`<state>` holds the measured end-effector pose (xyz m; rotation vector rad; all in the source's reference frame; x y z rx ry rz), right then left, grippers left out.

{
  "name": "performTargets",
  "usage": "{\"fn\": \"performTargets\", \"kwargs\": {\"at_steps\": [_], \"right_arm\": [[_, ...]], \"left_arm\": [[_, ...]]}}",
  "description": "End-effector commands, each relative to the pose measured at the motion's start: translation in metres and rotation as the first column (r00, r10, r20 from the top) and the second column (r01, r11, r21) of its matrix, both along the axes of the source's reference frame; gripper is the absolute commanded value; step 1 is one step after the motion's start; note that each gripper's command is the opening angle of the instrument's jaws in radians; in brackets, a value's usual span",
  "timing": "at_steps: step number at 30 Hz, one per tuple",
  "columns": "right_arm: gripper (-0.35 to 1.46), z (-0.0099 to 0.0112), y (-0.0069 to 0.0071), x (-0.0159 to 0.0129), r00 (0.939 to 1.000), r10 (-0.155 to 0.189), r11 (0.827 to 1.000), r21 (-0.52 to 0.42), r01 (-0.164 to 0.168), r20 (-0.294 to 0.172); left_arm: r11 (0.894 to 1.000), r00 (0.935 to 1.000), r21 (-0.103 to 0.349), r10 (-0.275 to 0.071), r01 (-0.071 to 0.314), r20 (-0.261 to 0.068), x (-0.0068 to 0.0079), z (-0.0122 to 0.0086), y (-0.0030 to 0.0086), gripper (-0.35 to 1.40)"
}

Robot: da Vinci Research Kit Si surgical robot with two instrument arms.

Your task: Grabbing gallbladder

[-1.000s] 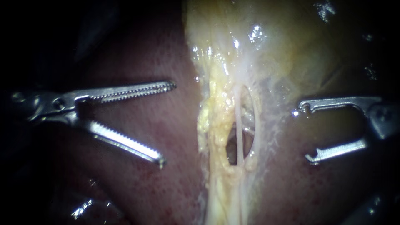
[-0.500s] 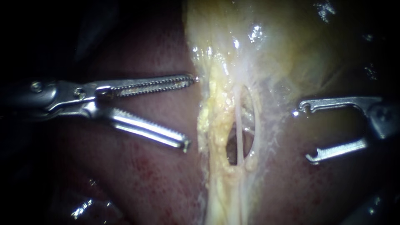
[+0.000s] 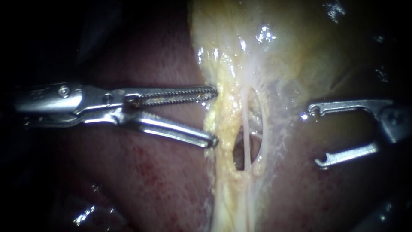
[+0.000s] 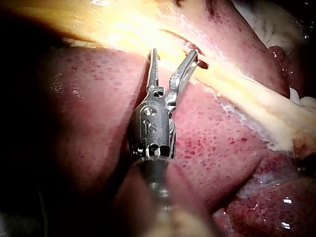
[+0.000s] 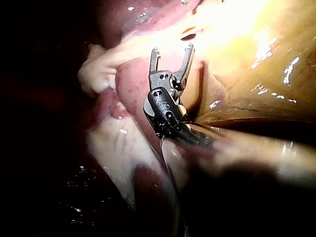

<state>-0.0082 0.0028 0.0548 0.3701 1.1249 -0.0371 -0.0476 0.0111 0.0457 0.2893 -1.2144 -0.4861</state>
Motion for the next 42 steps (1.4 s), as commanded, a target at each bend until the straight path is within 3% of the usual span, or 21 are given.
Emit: {"fn": "performTargets", "kwargs": {"at_steps": [1,8,21,42], "right_arm": [[0.6,0.0,0.0,0.0,1.0,0.0,1.0,0.0,0.0,0.0],[0.59,0.0,0.0,0.0,1.0,0.0,1.0,0.0,0.0,0.0],[0.59,0.0,0.0,-0.0001,1.0,0.0,1.0,0.0,0.0,0.0],[0.59,0.0,0.0,-0.0001,1.0,-0.001,1.0,0.0,0.001,0.0]], "left_arm": [[1.0,1.0,0.0,0.002,-0.002,-0.003,0.0,0.0002,0.0,0.46],[1.0,0.9999,0.008,0.002,-0.002,-0.012,-0.0002,0.0012,-0.0001,0.42],[0.999,0.9992,0.044,-0.008,0.009,-0.039,-0.0003,0.0016,0.0003,-0.33],[0.999,0.9985,0.05,-0.006,0.009,-0.054,0.0006,0.002,0.0003,-0.35]]}}
